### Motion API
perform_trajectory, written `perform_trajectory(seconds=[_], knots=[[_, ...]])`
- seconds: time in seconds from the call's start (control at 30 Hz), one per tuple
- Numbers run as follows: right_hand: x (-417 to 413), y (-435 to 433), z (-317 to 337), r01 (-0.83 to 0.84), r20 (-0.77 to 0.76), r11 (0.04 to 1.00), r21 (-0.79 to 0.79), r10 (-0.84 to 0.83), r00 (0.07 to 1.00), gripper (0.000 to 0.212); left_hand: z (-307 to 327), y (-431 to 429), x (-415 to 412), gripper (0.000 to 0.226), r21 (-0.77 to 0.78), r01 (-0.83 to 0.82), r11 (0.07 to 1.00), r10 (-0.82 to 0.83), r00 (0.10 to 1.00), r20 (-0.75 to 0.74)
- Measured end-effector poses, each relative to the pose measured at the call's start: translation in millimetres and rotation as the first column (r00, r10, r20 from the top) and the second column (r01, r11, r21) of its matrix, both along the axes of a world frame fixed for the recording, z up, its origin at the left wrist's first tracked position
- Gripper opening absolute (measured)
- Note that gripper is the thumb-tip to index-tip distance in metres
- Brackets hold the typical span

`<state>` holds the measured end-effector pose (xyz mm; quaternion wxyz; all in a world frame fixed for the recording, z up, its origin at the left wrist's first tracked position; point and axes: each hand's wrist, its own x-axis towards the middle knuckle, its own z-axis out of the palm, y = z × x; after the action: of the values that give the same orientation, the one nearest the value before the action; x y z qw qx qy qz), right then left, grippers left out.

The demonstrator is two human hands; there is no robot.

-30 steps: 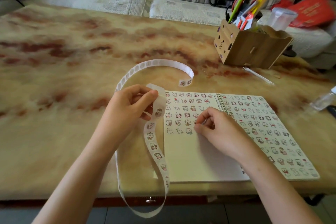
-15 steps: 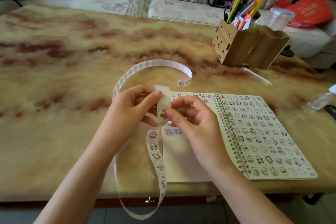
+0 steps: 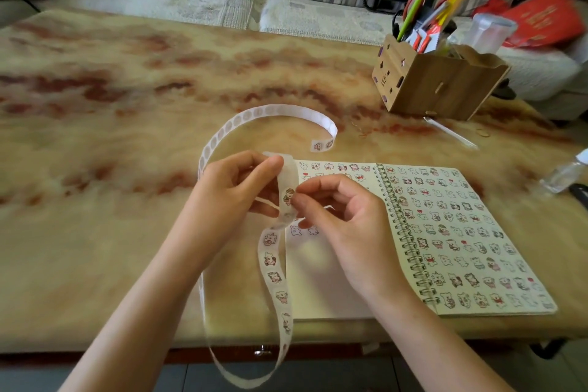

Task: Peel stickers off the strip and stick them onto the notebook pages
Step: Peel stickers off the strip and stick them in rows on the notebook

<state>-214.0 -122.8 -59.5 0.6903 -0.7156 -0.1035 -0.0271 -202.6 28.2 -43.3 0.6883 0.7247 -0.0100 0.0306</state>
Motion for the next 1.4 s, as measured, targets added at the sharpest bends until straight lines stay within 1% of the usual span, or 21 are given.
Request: perform_trajectory(seconds=[0.1, 0.2, 0.27, 0.7, 0.87, 1.2, 1.4], knots=[[1.1, -0.5, 0.2, 0.009, 0.018, 1.0, 0.013, -0.009, 1.0, 0.012, 1.3, 0.5, -0.7, 0.025, 0.017, 0.042, 0.999, -0.041, 0.999, -0.027], [1.0, -0.6, -0.8, 0.016, 0.036, 1.0, 0.002, -0.017, 0.999, 0.013, 2.1, 2.3, -1.7, 0.017, 0.07, 0.08, 0.994, -0.077, 0.996, -0.044], [0.7, -0.5, -1.3, 0.022, 0.051, 1.0, -0.013, -0.021, 0.998, 0.013, 2.0, 3.3, -2.4, 0.014, 0.078, 0.097, 0.992, -0.093, 0.994, -0.059], [1.7, -1.2, -0.9, 0.037, 0.06, 0.999, -0.029, -0.036, 0.998, 0.015, 3.2, 3.7, -1.9, 0.013, 0.074, 0.125, 0.989, -0.119, 0.989, -0.087], [2.2, -2.2, -1.1, 0.042, 0.062, 0.998, -0.046, -0.039, 0.997, 0.015, 3.0, 4.6, -2.0, 0.011, 0.103, 0.13, 0.986, -0.123, 0.99, -0.071], [3.2, -3.6, -1.1, 0.022, 0.025, 0.997, -0.069, -0.02, 0.999, 0.013, 4.1, 5.3, -2.9, 0.012, 0.147, 0.166, 0.975, -0.161, 0.986, -0.045], [4.1, -4.8, 0.4, 0.012, -0.003, 0.994, -0.105, -0.013, 1.0, 0.014, 4.4, 3.5, -3.6, 0.017, 0.155, 0.154, 0.976, -0.146, 0.987, -0.06]])
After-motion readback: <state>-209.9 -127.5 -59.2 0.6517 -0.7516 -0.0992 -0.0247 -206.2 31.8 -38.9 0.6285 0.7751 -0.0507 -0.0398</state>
